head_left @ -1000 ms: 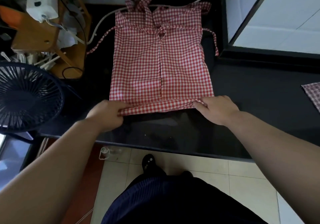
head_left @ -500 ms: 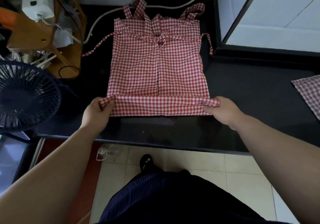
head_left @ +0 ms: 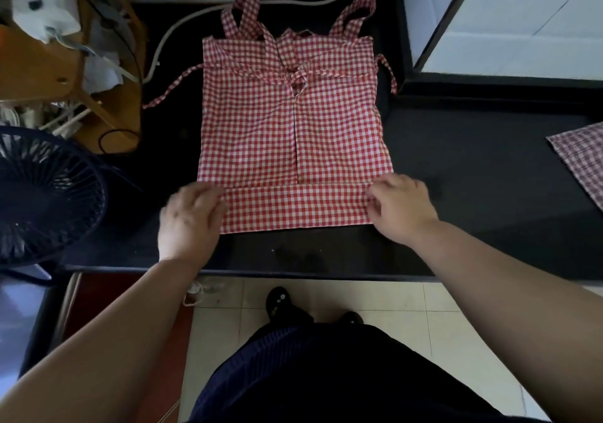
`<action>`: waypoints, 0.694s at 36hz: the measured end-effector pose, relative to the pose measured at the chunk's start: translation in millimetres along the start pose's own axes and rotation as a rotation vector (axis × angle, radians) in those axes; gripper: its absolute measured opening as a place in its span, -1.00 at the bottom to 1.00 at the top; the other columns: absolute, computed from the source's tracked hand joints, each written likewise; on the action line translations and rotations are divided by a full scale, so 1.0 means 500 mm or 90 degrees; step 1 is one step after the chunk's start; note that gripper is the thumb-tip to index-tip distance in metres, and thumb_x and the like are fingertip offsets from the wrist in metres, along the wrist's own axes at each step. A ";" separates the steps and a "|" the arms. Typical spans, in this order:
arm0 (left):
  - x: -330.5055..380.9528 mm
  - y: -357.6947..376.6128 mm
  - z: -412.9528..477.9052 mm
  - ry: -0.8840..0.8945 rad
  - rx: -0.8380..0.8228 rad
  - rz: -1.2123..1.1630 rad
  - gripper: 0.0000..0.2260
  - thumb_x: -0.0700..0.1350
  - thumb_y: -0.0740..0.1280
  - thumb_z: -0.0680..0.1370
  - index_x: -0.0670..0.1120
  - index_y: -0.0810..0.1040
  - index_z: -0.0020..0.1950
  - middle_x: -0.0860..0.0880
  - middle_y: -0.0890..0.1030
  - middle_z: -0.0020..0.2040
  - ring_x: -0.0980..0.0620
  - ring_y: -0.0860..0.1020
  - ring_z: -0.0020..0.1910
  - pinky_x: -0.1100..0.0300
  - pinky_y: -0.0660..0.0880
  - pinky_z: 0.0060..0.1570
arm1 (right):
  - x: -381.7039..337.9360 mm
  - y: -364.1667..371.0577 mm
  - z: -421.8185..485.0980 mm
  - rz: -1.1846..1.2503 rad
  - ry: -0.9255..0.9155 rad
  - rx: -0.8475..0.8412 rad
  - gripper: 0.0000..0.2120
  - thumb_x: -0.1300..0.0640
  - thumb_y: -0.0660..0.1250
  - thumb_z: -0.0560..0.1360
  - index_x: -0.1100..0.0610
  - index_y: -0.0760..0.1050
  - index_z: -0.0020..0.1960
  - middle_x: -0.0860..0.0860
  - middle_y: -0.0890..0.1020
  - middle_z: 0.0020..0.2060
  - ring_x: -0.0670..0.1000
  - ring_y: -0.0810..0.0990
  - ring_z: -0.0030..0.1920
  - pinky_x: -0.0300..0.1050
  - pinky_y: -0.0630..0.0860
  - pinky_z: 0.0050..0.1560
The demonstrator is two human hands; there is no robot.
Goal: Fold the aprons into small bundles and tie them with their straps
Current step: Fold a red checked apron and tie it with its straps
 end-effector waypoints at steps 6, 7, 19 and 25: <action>0.012 0.003 -0.006 0.050 -0.314 0.134 -0.25 0.40 0.14 0.48 0.14 -0.01 0.57 0.03 -0.10 0.59 0.03 -0.19 0.55 -0.05 -0.21 0.51 | 0.011 0.028 -0.008 -0.010 -0.022 -0.166 -0.24 -0.37 0.17 0.47 -0.12 -0.05 0.52 -0.03 -0.10 0.54 0.14 -0.07 0.54 0.20 -0.11 0.49; 0.010 0.000 -0.005 0.056 -0.334 0.148 -0.17 0.42 0.19 0.44 0.14 -0.08 0.58 0.04 -0.14 0.59 0.04 -0.22 0.55 -0.06 -0.21 0.51 | 0.013 0.028 -0.009 -0.003 -0.013 -0.168 -0.28 -0.34 0.15 0.50 -0.13 -0.06 0.53 -0.03 -0.11 0.55 0.14 -0.07 0.54 0.18 -0.07 0.49; -0.011 -0.058 0.085 -0.216 -0.287 -0.217 -0.76 -0.18 0.40 0.50 -0.02 0.63 0.16 -0.02 0.62 0.12 0.07 0.56 -0.01 0.24 0.43 0.04 | 0.039 -0.022 -0.002 0.187 0.106 -0.143 -0.47 -0.31 0.16 0.50 0.00 0.39 0.32 -0.03 0.55 0.19 0.05 0.56 0.09 -0.04 0.51 0.14; -0.022 -0.060 0.106 -0.362 -0.271 -0.468 -0.90 -0.17 0.45 0.49 -0.07 0.61 -0.02 -0.06 0.66 -0.02 0.02 0.61 -0.09 0.17 0.50 0.00 | 0.061 -0.020 0.002 0.336 0.190 -0.144 -0.72 0.07 0.35 0.51 0.06 0.46 0.20 -0.06 0.54 -0.03 -0.08 0.50 -0.13 -0.17 0.39 -0.12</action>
Point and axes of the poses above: each hand's wrist, its own z-axis towards the middle knuckle, its own y-axis out of the palm, x = y × z, the point moved 1 cm from there along z, towards the middle knuckle
